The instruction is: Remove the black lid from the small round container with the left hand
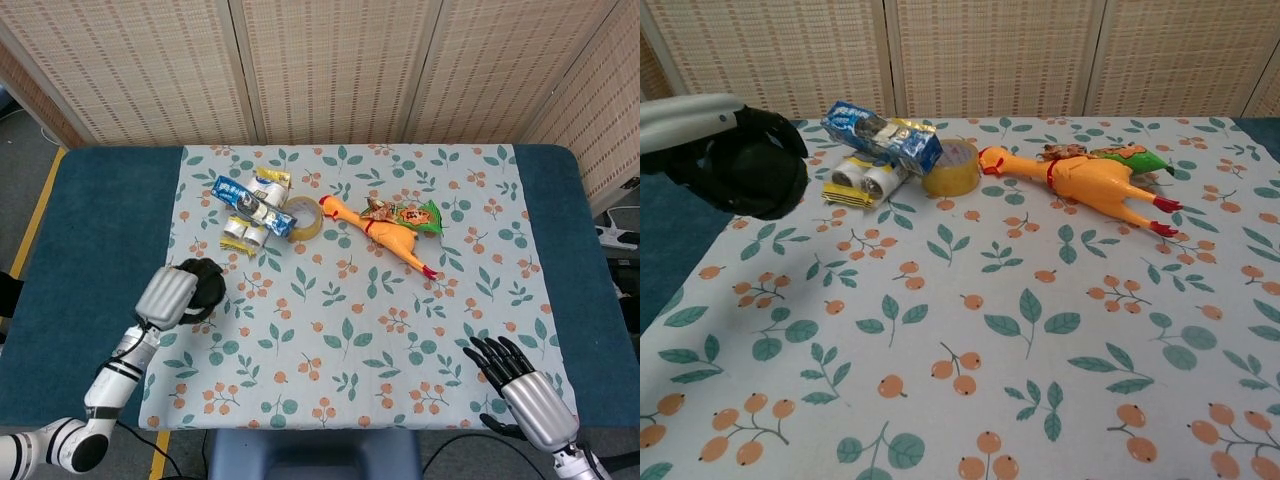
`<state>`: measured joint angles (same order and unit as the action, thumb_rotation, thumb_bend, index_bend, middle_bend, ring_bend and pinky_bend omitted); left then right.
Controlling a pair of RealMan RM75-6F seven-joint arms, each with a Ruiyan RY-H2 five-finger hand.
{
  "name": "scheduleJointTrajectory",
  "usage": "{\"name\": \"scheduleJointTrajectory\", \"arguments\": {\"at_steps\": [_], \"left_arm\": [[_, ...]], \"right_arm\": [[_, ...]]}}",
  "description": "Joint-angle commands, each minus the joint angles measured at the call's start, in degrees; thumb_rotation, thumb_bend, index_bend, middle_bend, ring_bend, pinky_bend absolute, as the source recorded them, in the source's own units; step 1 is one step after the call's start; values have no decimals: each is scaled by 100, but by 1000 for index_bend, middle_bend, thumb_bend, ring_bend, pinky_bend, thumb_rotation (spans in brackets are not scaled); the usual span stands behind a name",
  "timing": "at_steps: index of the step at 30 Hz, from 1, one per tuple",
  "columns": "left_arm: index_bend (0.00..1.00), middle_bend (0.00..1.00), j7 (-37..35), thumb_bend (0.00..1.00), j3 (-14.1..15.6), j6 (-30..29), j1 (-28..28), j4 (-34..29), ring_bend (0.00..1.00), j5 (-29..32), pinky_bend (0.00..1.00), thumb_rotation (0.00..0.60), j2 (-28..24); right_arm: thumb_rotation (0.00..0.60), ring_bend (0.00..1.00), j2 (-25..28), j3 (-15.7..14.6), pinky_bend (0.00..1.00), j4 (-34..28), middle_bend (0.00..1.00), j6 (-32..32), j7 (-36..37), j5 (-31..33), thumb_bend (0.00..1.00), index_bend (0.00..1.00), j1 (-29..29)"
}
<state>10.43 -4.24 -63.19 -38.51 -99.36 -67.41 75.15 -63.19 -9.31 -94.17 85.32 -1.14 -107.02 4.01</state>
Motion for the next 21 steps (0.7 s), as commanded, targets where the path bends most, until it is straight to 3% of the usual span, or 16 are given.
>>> {"name": "scheduleJointTrajectory", "arguments": {"at_steps": [1,4,5,10,12,14,18,21], "left_arm": [[739,854,-6682,809,-706,1748,437,-1085,809,-982,1000,600,-83],[740,853,-9318,809,-1468,1782,491,-471,809,-715,1000,600,-20],[741,853,-9906,808,-1656,1832,488,-310,809,-676,1000,600,-22],[742,854,-11559,808,-2168,1698,506,347,808,-909,1000,600,-61],[742,855,-11761,807,-2273,1691,498,499,808,-749,1000,600,-46],[742,855,-11486,807,-2370,1574,521,757,809,-283,1000,600,52],[742,856,-10125,804,-2701,878,530,994,809,1549,1000,600,551],[742,856,-9473,804,-2777,830,465,1097,809,2092,1000,600,650]], "right_arm": [[600,0,28,16,0,9,0,13,54,36,65,0,1],[600,0,41,-4,0,14,0,10,69,-3,65,0,9],[600,0,41,-11,0,15,0,4,65,-14,65,0,11],[600,0,38,-24,0,2,0,-8,44,-26,64,0,8],[600,0,38,-35,0,-1,0,-21,39,-40,64,0,12],[600,0,39,-46,0,-3,0,-37,44,-52,65,0,19],[600,0,44,-63,0,-4,0,-54,46,-73,64,0,26],[600,0,56,-73,0,-1,0,-48,64,-90,65,0,30]]}}
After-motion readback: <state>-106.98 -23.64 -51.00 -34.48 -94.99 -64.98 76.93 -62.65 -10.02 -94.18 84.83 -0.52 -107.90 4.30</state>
